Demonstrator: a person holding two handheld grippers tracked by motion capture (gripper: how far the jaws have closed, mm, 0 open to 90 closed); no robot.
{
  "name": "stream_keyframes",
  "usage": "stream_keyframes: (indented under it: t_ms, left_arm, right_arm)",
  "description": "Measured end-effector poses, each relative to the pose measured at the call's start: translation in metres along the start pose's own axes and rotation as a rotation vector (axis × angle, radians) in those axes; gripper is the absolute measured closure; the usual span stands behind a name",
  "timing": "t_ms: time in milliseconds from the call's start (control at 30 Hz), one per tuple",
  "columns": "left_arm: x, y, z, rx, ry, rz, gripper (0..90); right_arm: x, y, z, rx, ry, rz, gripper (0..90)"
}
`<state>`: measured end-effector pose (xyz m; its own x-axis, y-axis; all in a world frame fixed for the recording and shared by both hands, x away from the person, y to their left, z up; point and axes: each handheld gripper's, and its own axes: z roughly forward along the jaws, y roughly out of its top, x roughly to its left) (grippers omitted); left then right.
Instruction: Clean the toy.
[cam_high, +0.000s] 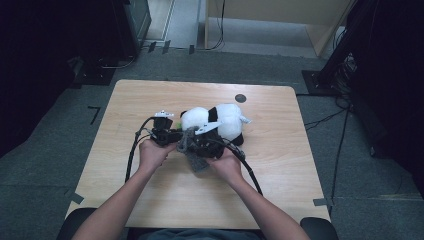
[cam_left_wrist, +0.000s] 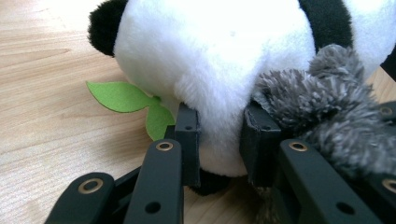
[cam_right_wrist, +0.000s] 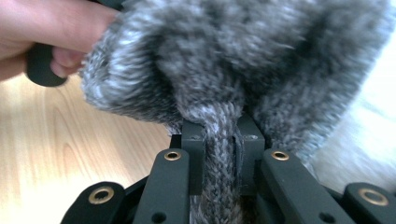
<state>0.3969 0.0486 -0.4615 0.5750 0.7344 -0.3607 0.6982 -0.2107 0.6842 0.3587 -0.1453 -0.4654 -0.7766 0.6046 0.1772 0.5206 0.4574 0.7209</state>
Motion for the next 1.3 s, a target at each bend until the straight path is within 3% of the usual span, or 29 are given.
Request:
stream_keyframes:
  t_ms: [367, 733, 833, 1000, 1300]
  left_arm:
    - [-0.002, 0.000, 0.002, 0.007, 0.006, 0.017, 73.1]
    - [-0.001, 0.000, 0.002, 0.010, 0.004, 0.022, 73.1]
    - [-0.001, 0.000, 0.002, 0.009, 0.003, 0.022, 73.1]
    - [0.000, 0.000, 0.002, 0.008, 0.000, 0.021, 72.9]
    - [0.000, 0.000, 0.003, 0.003, 0.004, 0.026, 72.5]
  right_arm:
    - [-0.019, -0.006, -0.027, -0.012, -0.025, 0.025, 79.1]
    - [-0.049, -0.017, -0.065, -0.040, -0.076, 0.096, 78.3]
    - [-0.058, -0.019, -0.076, -0.053, -0.065, 0.117, 77.9]
    - [-0.068, -0.023, -0.089, -0.029, -0.062, 0.096, 77.4]
    - [-0.082, -0.029, -0.108, -0.031, -0.088, 0.116, 76.4]
